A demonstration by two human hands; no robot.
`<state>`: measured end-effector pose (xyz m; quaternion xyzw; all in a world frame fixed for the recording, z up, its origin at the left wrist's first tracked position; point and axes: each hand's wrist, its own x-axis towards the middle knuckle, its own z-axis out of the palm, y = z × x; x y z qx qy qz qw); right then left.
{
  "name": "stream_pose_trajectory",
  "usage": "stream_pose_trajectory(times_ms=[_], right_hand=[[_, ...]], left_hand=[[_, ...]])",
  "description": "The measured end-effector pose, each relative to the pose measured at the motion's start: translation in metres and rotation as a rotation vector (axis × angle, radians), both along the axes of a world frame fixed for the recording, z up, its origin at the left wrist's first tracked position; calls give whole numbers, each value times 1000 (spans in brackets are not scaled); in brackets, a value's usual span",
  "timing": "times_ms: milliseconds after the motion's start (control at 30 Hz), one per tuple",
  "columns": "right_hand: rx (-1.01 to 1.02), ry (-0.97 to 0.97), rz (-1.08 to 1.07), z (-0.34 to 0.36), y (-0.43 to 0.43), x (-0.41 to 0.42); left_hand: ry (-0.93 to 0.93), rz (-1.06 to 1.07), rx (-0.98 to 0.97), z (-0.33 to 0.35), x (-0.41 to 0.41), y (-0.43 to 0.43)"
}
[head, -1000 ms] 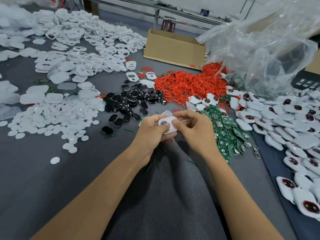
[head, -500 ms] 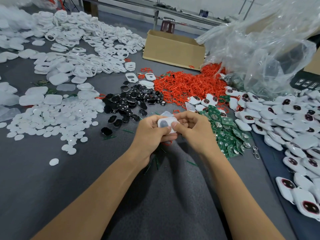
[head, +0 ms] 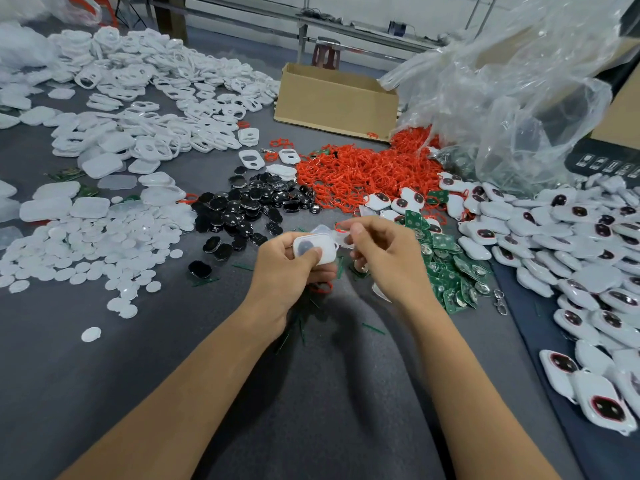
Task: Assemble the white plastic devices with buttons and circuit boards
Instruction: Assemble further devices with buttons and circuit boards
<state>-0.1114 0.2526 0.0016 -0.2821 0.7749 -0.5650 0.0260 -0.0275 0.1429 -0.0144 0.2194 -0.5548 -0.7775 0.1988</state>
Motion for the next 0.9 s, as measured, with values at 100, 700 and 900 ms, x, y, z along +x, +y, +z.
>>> stream_pose_trajectory(times_ms=[100,700,900], right_hand=[[232,338,-242,3,17,-11],[689,93,-311,15,68,-40],[775,39,-294,18,68,-39]], left_hand=[[-22,34,-44,-3,-1,-2],[4,6,-40,-3,0,-2],[-1,1,-58,-5,1,-3]])
